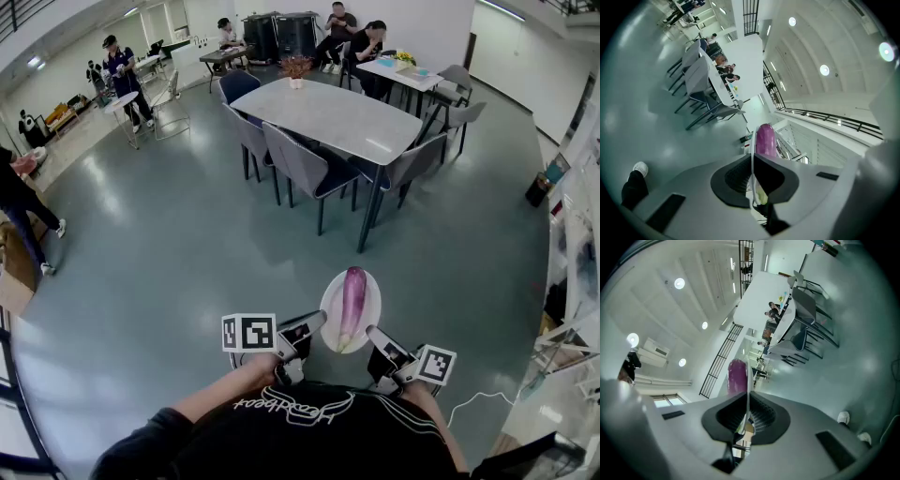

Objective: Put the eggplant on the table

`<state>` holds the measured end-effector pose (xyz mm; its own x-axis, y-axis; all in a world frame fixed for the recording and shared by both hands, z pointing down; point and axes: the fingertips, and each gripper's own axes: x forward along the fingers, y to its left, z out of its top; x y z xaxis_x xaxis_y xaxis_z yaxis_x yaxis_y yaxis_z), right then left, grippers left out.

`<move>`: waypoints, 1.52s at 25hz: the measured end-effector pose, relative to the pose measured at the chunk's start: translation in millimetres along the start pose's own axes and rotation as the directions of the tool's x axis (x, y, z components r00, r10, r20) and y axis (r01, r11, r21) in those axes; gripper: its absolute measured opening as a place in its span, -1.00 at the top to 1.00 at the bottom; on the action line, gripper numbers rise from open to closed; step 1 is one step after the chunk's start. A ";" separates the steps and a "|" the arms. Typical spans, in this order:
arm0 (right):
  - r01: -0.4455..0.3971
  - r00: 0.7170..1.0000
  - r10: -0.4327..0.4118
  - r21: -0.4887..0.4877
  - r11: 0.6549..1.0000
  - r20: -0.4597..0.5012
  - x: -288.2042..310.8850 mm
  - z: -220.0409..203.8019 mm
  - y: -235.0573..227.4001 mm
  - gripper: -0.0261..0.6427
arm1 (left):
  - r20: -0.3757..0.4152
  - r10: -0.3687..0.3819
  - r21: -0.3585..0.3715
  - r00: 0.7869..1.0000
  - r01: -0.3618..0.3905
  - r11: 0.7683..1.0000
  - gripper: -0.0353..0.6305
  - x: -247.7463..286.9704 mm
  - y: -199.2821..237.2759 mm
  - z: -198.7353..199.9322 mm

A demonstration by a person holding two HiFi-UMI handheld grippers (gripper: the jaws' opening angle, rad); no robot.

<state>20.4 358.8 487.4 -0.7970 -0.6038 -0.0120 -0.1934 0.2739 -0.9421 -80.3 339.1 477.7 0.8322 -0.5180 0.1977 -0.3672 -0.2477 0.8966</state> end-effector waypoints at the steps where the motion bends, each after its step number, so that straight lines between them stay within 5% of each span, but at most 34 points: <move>1: -0.002 1.000 0.002 -0.007 1.000 0.001 -1.2 0.3 -1.2 0.86 | -0.001 -0.002 0.003 1.000 0.002 1.000 0.83 1.3 0.3 -1.2; 38: 0.014 1.000 -0.015 0.021 1.000 0.013 -23.3 19.0 -19.0 0.86 | -0.058 0.007 0.000 0.998 -0.007 1.000 0.83 37.3 -2.4 -12.8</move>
<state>53.6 353.5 499.2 -0.7865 -0.6176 -0.0027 -0.1926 0.2494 -0.9490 -43.1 330.9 488.0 0.8524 -0.4714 0.2263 -0.3727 -0.2442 0.8952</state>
